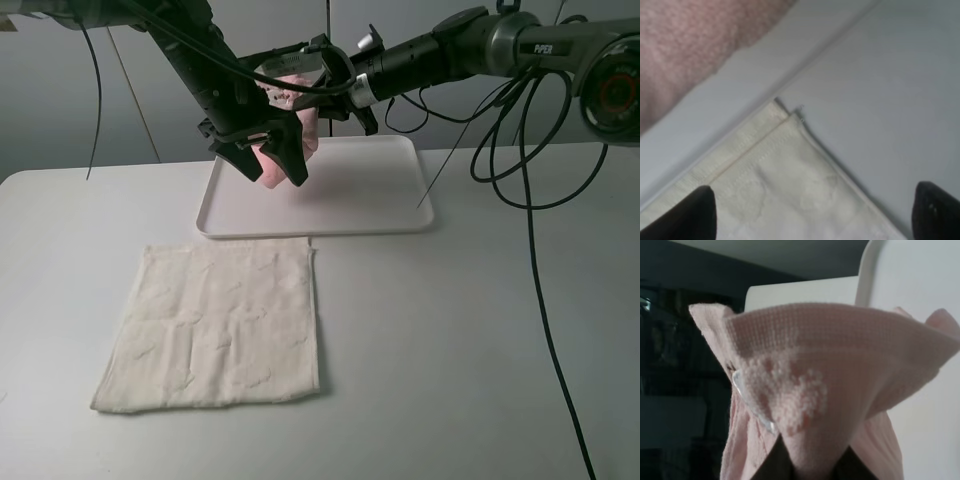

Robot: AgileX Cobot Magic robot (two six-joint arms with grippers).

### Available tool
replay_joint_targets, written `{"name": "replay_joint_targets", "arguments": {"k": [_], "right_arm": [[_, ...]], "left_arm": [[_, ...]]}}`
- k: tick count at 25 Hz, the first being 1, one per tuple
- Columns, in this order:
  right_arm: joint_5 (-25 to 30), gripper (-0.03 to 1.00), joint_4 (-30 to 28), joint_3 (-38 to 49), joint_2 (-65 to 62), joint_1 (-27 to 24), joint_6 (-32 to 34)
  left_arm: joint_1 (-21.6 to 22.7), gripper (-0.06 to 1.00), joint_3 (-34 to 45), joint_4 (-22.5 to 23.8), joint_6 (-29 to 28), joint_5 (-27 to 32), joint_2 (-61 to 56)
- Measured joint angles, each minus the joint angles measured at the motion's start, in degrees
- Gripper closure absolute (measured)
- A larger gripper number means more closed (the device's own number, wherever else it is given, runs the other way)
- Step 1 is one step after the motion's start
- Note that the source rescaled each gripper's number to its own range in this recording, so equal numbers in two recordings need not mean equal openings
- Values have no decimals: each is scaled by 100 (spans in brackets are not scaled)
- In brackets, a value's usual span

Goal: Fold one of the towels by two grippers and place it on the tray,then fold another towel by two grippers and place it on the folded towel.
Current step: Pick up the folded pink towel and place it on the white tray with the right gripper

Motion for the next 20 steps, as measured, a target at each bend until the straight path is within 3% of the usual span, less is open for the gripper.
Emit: {"name": "replay_joint_targets", "arguments": {"k": [3, 11, 15, 17, 20], "right_arm": [[-125, 88, -124, -67, 237, 0, 0], [-647, 88, -1888, -67, 564, 0, 41], [-699, 88, -2186, -67, 564, 0, 56], [-688, 73, -2217, -67, 564, 0, 15], [-505, 22, -2217, -67, 564, 0, -212]], "left_arm": [[0, -6, 0, 26, 4, 0, 0], [9, -6, 0, 50, 4, 0, 0], [9, -6, 0, 54, 4, 0, 0], [9, -6, 0, 54, 4, 0, 0], [9, -6, 0, 64, 4, 0, 0]]}}
